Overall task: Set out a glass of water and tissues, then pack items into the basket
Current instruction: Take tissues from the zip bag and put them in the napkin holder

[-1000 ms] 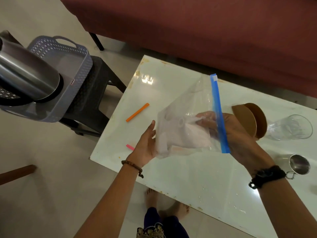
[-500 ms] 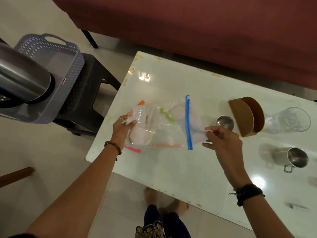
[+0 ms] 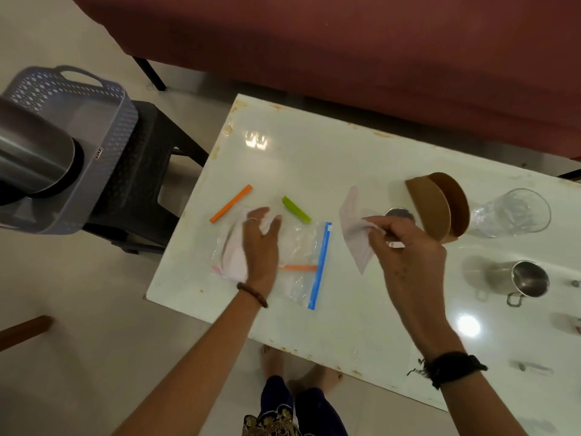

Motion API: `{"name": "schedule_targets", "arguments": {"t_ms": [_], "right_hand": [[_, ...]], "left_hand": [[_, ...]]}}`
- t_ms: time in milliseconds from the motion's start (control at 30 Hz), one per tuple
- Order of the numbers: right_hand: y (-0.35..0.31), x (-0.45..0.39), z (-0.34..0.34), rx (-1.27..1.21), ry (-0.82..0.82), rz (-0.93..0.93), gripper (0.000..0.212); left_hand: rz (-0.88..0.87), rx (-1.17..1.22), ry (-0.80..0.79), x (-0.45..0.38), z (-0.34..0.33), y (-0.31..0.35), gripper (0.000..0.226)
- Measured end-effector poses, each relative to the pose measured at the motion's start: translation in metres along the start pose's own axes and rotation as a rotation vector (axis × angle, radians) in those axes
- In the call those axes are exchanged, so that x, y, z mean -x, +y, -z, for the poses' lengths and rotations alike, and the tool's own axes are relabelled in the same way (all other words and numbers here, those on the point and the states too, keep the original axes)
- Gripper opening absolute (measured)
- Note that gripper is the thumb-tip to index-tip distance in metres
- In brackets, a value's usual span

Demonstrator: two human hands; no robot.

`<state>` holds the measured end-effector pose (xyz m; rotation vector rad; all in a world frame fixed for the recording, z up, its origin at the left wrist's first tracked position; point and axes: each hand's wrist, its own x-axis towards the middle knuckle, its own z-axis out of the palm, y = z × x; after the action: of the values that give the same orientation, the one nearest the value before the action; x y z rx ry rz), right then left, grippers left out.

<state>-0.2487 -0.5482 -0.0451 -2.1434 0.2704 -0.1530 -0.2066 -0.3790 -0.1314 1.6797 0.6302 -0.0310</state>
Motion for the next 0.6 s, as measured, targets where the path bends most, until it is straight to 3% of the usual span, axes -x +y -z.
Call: {"name": "schedule_targets", "arguments": {"t_ms": [67,133,200,300,400,533,600], "right_hand": [[-0.008,0.01,-0.004,0.106,-0.116,0.118,0.019],[-0.013,0.022,-0.009,0.221,-0.235,0.202,0.018],[-0.013,0.029,-0.014,0.271,-0.345,0.224,0.017],[-0.009,0.034,-0.018,0.153,-0.428,0.12,0.022],[-0.005,0.032,-0.02,-0.112,-0.326,-0.057,0.017],[-0.001,0.022,-0.022,-0.275,-0.207,-0.24,0.008],[-0.002,0.015,-0.023,-0.377,-0.193,-0.358,0.018]], "left_hand": [[0.385,0.361,-0.264,0.024,-0.017,0.015,0.031],[0.571,0.623,-0.475,0.037,-0.025,0.021,0.05],[0.61,0.753,-0.592,0.044,-0.027,0.022,0.067],[0.659,0.792,-0.64,0.047,-0.028,0.021,0.069],[0.619,0.743,-0.638,0.045,-0.027,0.02,0.064],[0.511,0.702,-0.6,0.048,-0.028,0.019,0.063],[0.409,0.674,-0.577,0.054,-0.03,0.02,0.052]]}}
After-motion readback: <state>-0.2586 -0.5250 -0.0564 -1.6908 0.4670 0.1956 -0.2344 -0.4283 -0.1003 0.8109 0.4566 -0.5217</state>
